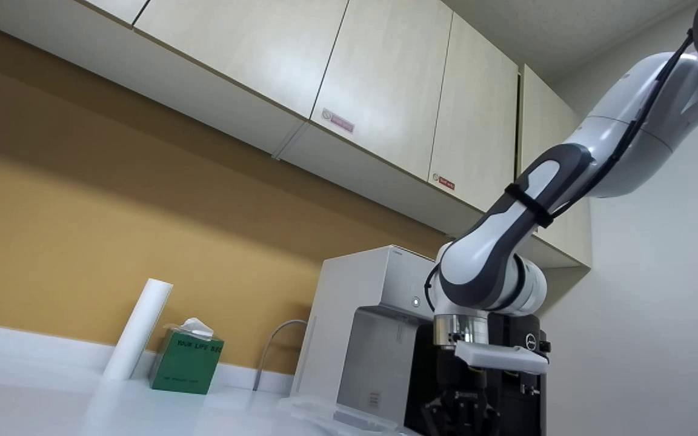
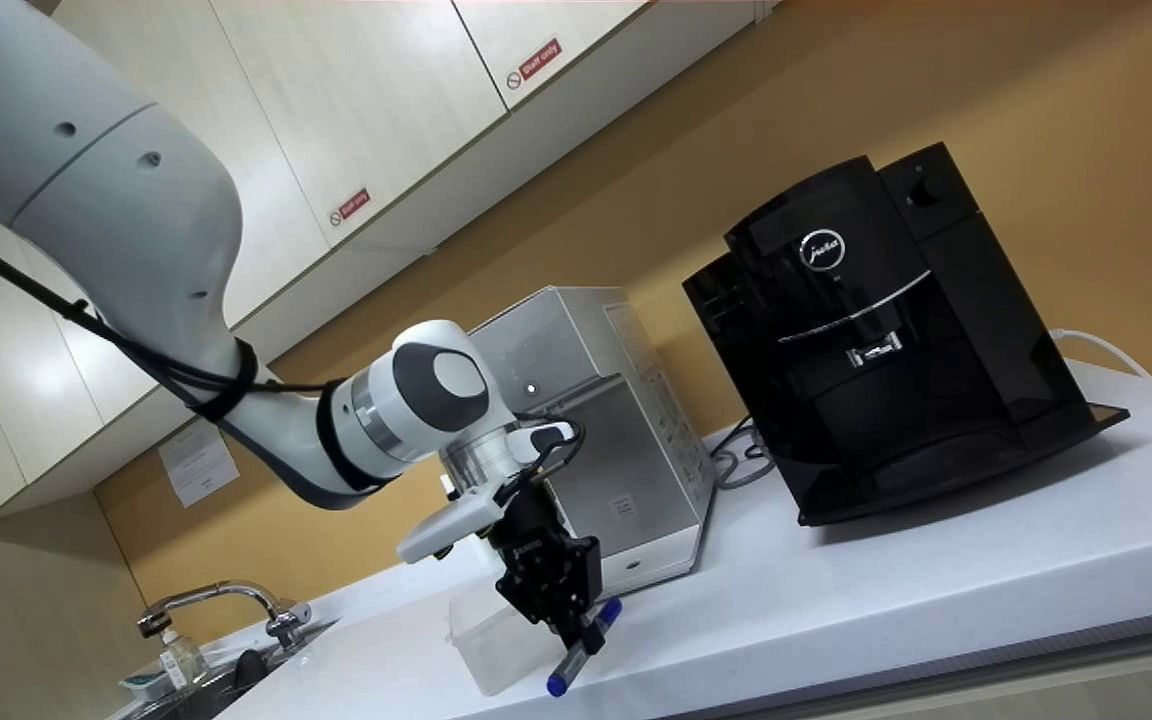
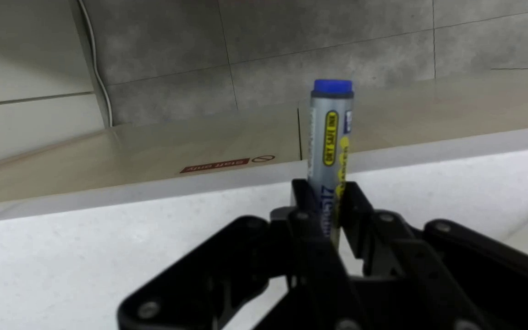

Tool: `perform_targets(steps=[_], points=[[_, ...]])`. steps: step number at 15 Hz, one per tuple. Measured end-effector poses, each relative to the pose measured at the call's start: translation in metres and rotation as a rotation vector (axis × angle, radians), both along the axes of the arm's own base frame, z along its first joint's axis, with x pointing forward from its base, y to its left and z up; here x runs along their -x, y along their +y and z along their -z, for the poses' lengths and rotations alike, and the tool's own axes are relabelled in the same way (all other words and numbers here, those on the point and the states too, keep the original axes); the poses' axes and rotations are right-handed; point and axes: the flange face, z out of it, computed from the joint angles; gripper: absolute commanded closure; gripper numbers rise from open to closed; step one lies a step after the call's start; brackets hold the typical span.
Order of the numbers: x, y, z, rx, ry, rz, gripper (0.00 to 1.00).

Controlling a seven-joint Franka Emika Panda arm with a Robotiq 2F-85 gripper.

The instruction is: Remove the marker from the bowl and place it on the table

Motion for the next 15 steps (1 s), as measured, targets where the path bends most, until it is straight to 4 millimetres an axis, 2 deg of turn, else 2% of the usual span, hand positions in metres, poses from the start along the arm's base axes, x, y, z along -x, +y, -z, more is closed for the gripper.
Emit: perform_targets(steps=[7, 14, 15], points=[[-0.004, 0.004, 0.016, -0.008, -0.019, -0.007, 0.95], [-0.008, 0.015, 0.02, -0.016, -0.044, -0.026, 0.95], [-0.008, 0.016, 0.02, -0.017, -0.049, -0.028, 0.75]])
